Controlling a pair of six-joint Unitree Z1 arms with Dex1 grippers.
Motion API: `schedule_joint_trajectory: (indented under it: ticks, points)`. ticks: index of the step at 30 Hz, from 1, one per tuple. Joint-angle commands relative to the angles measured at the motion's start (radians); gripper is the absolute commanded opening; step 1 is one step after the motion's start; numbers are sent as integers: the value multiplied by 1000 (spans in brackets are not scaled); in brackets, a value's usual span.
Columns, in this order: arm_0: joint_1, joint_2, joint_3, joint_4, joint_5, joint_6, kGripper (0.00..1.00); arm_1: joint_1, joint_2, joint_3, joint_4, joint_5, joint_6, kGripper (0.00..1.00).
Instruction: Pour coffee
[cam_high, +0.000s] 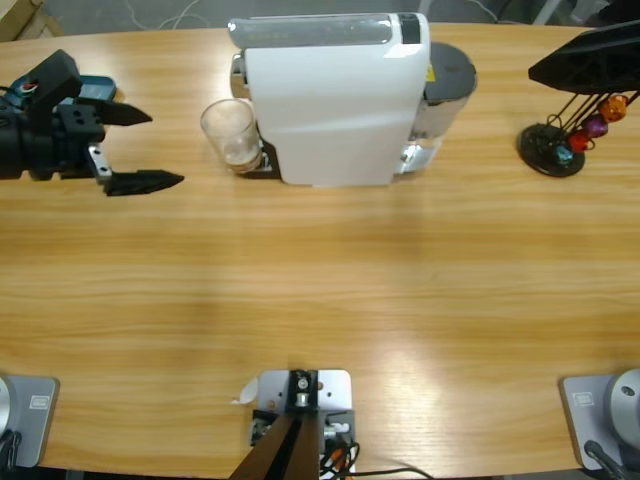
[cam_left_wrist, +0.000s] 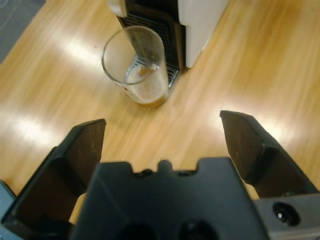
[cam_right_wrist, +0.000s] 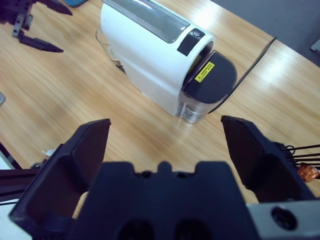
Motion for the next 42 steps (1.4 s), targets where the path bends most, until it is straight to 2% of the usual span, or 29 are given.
schedule_joint_trajectory:
  ticks: [1,11,27,39,42]
  points:
    - [-6,155,-24,-110,-2,14,1000,-16,81,24,4,32,-1,1000]
    - [6,305,-69,-190,-40,2,1000,-40,113,34,-7,44,-1,1000]
    - [24,382,-126,-223,-93,-22,1000,-54,103,52,-5,61,-2,1000]
    - [24,429,-145,-293,-160,-101,998,-54,106,63,-6,76,-2,1000]
    - [24,436,-143,-292,-158,-99,905,-54,108,72,-15,78,-1,1000]
